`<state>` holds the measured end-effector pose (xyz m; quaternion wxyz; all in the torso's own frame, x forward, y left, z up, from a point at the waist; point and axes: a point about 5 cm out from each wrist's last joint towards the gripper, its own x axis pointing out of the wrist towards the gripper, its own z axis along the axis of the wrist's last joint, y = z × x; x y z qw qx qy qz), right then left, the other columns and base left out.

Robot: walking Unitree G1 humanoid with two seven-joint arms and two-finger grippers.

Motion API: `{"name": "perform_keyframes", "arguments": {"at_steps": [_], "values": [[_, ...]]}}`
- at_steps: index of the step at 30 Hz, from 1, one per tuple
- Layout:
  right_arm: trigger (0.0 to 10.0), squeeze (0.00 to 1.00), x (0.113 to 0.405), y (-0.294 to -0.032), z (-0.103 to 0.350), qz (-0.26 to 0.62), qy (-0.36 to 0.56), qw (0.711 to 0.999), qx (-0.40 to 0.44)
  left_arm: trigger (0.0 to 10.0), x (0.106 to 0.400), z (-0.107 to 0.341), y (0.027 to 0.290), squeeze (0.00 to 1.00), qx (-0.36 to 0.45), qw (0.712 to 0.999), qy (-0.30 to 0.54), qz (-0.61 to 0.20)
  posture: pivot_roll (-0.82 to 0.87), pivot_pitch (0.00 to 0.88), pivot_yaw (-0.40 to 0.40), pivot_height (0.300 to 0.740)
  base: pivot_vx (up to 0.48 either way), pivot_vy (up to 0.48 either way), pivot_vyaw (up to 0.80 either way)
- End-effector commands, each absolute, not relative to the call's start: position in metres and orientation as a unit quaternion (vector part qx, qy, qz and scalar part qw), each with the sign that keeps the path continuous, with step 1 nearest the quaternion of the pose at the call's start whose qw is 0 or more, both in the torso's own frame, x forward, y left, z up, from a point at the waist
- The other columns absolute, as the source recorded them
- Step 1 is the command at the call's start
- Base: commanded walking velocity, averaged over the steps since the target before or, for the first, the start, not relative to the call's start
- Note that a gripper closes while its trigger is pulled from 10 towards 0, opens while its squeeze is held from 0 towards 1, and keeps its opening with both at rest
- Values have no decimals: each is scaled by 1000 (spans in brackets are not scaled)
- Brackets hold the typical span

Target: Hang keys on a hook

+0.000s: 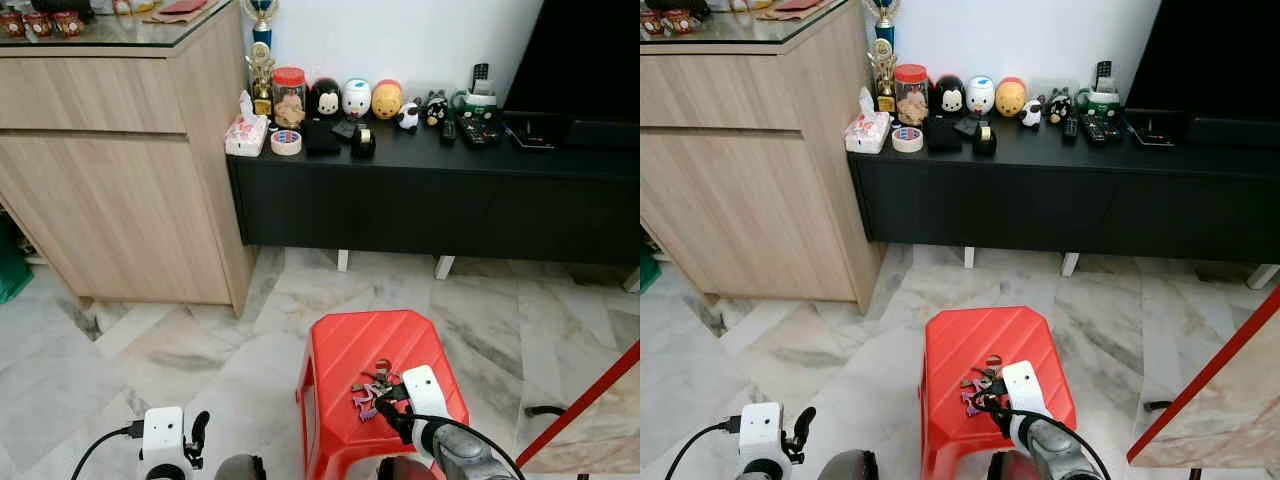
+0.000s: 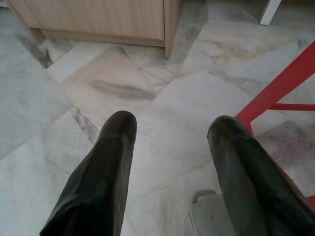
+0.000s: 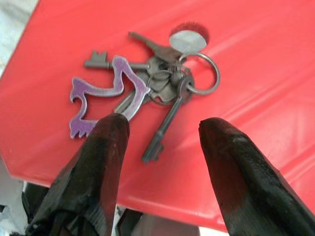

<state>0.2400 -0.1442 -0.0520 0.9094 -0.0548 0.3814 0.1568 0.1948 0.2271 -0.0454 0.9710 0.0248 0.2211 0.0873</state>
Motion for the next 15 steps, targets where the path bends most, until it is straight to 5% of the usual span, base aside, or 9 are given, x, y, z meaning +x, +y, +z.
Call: {"name": "perform_keyframes", "arguments": {"at_steps": [1,15], "values": [[10000,0,246,-146,-49,150,381,910,-68,10000,191,-49,228,0,27,967,236,89,72,13,-53,622,0,0,0],[10000,0,240,-147,-53,148,399,903,-63,10000,190,-50,228,0,28,967,239,90,73,0,-52,622,0,0,0]]}}
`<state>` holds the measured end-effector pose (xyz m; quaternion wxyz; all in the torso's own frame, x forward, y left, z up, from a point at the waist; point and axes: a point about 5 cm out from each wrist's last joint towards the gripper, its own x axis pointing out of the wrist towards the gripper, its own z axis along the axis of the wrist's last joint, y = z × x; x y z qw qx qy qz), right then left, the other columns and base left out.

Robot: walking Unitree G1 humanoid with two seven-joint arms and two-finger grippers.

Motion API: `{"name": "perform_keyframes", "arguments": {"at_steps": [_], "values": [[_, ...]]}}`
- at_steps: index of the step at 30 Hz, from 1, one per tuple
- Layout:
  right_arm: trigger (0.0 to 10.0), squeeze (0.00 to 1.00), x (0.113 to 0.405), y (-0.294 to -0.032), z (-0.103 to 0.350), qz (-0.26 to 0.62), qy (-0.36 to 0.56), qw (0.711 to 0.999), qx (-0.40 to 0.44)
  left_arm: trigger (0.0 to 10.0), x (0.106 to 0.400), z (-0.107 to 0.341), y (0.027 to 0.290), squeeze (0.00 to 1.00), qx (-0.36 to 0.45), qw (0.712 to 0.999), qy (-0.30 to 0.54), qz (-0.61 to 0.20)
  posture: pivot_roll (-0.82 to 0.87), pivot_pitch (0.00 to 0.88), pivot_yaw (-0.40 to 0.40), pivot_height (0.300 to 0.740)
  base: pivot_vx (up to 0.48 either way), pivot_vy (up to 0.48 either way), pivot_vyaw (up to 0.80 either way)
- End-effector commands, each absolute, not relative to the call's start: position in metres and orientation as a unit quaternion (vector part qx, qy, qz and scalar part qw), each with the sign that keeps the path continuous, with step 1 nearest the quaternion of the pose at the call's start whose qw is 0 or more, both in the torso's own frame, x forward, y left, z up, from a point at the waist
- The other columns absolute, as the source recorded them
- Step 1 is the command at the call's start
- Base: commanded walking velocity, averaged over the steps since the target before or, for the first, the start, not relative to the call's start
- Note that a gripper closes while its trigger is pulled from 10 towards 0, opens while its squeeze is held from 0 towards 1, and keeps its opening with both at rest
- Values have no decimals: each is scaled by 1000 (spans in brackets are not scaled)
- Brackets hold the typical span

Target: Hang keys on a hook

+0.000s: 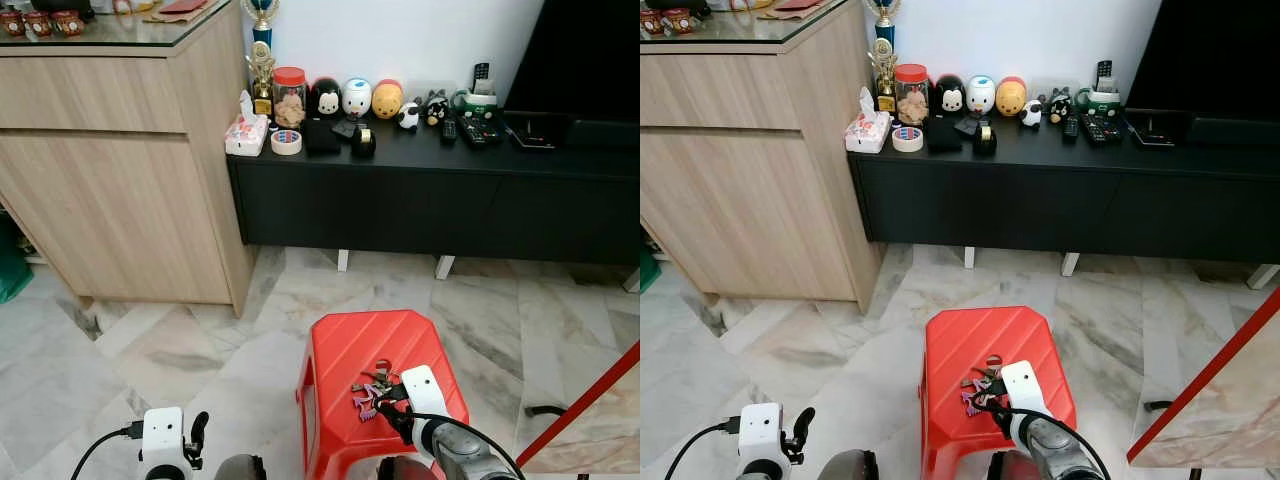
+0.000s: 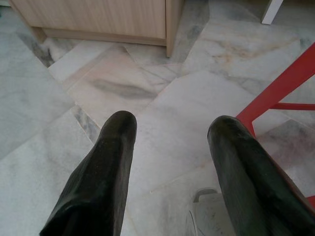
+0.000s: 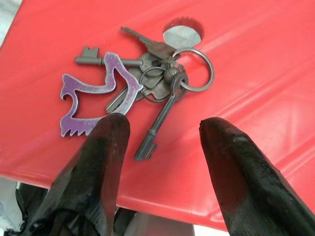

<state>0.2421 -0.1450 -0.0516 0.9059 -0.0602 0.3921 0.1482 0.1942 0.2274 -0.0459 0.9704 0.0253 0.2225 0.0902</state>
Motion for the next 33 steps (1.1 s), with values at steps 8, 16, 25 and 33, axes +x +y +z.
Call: {"name": "perform_keyframes", "arguments": {"at_steps": [8,16,25,33], "values": [[10000,0,236,-148,-56,144,402,902,-63,10000,191,-49,226,0,28,967,238,87,74,9,-55,622,0,0,0],[10000,0,228,-149,-62,136,418,896,-60,10000,190,-49,228,0,29,967,236,89,85,27,-55,622,0,0,0],[10000,0,235,-149,-56,111,384,916,-36,10000,187,-49,230,0,33,968,234,86,93,49,-48,622,0,0,0],[10000,0,251,-139,-43,130,334,933,-8,10000,182,-50,231,0,36,967,236,83,93,71,-45,622,0,0,0]]}}
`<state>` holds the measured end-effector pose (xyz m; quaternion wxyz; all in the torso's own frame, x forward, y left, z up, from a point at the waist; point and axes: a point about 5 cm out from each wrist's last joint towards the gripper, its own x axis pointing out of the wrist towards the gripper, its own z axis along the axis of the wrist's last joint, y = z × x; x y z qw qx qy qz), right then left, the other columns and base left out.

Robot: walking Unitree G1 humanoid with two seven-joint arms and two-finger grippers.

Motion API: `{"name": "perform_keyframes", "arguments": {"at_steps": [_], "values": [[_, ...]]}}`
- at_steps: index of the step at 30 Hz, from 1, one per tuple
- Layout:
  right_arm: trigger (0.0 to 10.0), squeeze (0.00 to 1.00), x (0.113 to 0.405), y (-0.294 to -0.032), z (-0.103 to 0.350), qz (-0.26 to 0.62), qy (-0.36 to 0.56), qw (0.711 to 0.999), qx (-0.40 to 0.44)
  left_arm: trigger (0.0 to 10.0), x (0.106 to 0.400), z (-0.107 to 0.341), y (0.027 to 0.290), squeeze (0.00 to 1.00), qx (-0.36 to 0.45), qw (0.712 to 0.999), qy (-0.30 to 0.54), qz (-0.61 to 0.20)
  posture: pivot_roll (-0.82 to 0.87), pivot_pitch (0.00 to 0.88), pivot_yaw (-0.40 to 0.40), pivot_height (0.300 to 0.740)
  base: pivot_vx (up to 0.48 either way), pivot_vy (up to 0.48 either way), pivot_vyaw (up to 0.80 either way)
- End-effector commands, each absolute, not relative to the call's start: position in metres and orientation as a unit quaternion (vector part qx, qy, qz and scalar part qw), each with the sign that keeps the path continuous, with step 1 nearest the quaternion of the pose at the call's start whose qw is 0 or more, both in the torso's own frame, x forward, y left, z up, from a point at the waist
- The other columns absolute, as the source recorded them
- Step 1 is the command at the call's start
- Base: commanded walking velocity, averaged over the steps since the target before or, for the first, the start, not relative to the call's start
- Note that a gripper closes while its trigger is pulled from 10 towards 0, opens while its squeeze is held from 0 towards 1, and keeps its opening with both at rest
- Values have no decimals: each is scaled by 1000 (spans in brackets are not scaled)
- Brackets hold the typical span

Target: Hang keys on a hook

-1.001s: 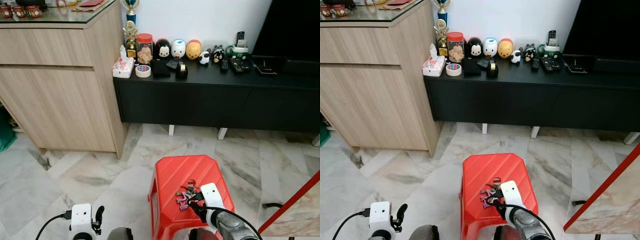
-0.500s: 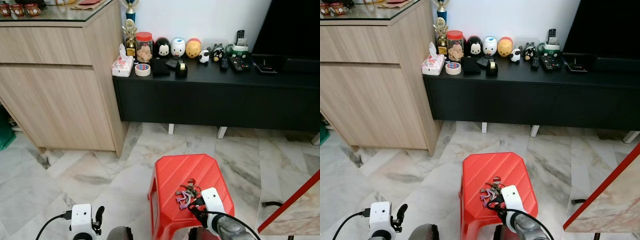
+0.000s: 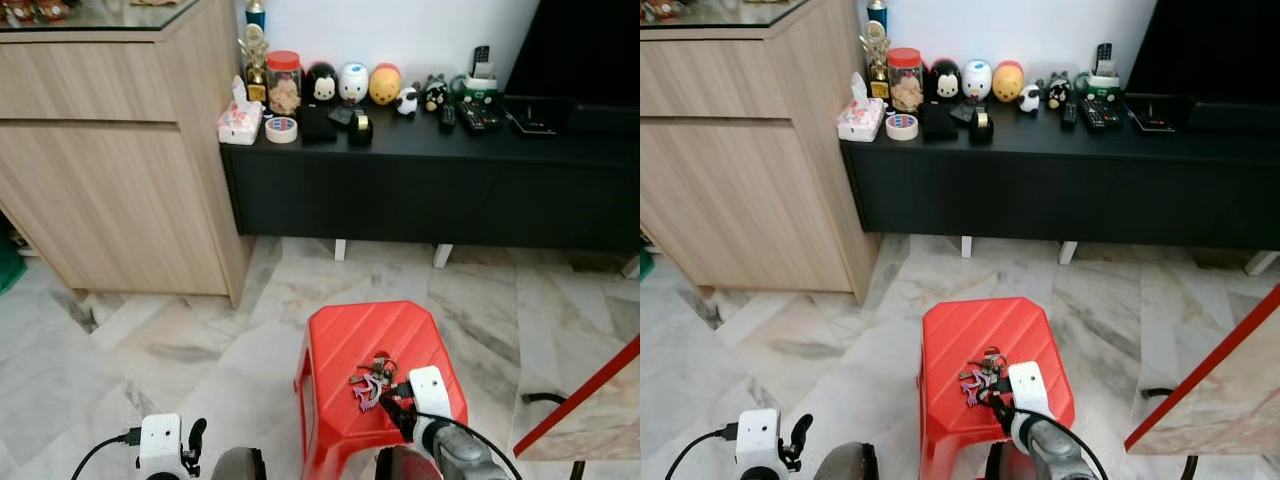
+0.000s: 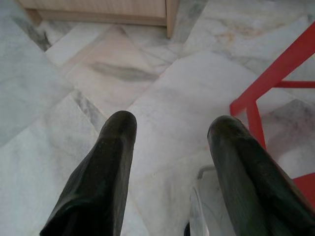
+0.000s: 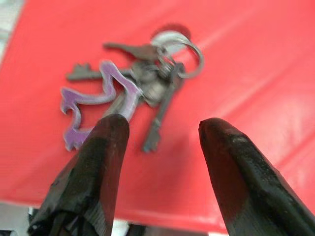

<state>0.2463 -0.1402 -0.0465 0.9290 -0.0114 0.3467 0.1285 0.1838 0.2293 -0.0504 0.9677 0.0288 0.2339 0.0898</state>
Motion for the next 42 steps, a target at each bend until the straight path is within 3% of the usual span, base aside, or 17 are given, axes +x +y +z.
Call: {"name": "perform_keyframes", "arguments": {"at_steps": [1,14,23,42], "values": [[10000,0,251,-139,-43,130,334,933,-9,10000,181,-51,231,0,36,967,237,83,94,71,-45,622,0,0,0],[10000,0,256,-132,-38,138,319,937,-11,10000,175,-53,230,0,36,967,240,82,100,89,-49,622,0,0,0],[10000,0,262,-143,-34,95,314,944,-19,10000,174,-53,230,0,36,966,241,85,105,92,-49,622,0,0,0],[10000,0,259,-140,-39,108,339,934,-20,10000,173,-52,233,0,41,966,241,83,112,100,-38,622,0,0,0]]}}
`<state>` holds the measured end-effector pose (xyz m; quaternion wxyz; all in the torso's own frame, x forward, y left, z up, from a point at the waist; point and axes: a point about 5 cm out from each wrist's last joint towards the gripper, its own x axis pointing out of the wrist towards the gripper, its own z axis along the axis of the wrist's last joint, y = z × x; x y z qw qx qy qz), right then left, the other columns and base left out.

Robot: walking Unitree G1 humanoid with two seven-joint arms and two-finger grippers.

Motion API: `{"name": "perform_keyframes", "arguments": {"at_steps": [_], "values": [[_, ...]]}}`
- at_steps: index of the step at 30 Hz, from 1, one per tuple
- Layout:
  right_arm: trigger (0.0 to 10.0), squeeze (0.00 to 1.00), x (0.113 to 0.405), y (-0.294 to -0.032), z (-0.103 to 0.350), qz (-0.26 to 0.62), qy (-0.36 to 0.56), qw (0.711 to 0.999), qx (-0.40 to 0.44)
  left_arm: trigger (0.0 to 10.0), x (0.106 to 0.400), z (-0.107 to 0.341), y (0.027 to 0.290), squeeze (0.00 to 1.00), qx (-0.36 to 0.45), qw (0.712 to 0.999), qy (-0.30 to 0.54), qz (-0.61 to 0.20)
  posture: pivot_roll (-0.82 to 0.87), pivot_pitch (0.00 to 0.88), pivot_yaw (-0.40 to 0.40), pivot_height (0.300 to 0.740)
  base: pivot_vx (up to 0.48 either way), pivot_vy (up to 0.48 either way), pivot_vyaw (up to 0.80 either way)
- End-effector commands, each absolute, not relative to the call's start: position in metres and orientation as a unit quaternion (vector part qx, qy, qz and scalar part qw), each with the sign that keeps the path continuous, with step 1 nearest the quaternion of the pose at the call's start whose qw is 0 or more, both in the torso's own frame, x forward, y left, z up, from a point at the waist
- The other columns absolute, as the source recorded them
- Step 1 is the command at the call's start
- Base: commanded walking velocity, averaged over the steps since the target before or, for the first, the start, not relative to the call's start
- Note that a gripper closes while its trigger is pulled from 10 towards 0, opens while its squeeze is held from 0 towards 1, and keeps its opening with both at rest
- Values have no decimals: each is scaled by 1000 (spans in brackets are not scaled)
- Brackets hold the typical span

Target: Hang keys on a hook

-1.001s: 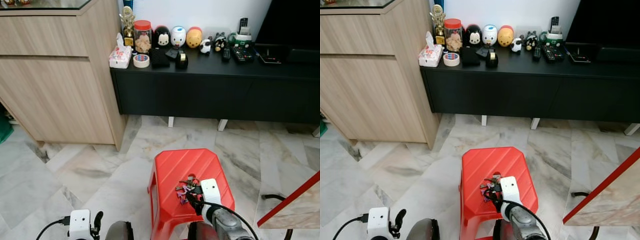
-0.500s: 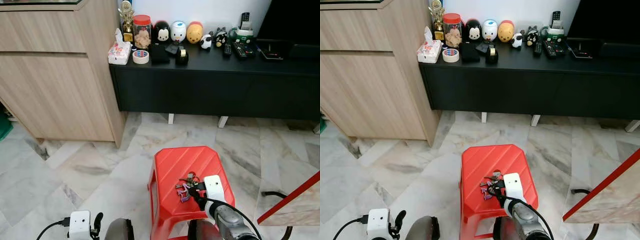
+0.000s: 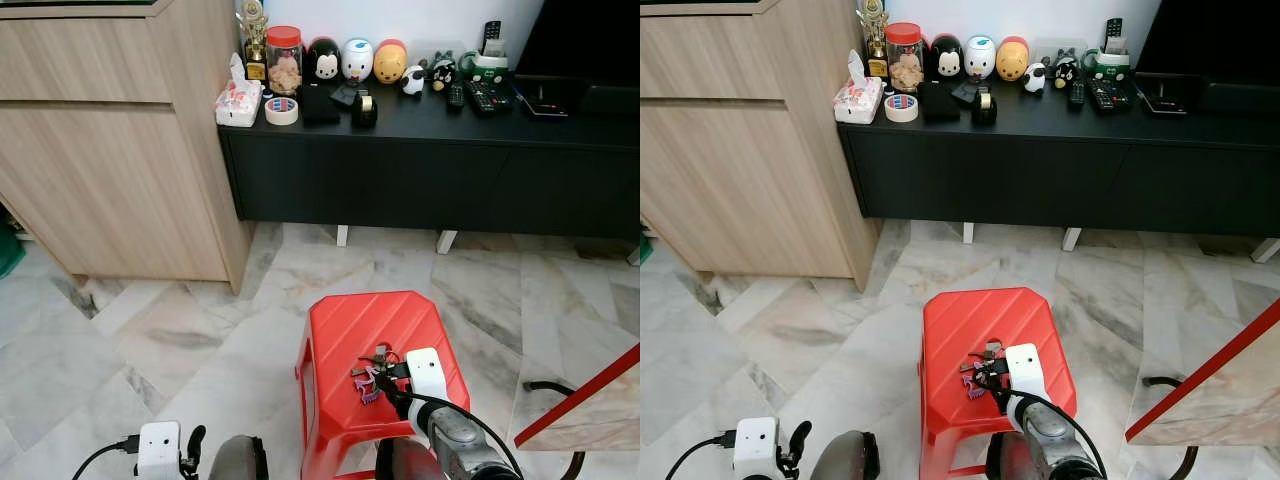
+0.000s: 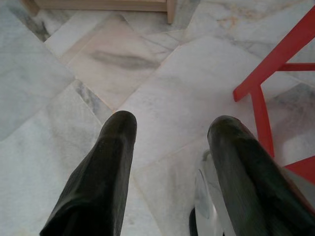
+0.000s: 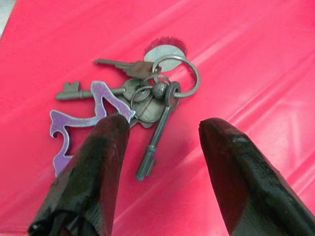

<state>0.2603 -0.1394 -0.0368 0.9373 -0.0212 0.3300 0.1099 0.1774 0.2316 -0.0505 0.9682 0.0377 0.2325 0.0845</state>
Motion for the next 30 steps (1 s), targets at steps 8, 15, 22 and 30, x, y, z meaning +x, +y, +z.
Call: {"name": "perform_keyframes", "arguments": {"at_steps": [8,15,22,30], "values": [[10000,0,257,-141,-41,98,351,931,-33,10000,171,-52,234,0,42,966,242,82,116,105,-36,622,0,0,0],[10000,0,255,-139,-43,98,356,929,-34,10000,172,-52,235,0,44,966,241,82,118,105,-35,622,0,0,0],[10000,0,251,-141,-46,90,370,924,-46,10000,173,-51,236,0,44,966,241,85,121,107,-38,622,0,0,0],[10000,0,251,-140,-46,86,369,924,-42,10000,174,-51,237,0,45,966,240,85,122,106,-38,622,0,0,0]]}}
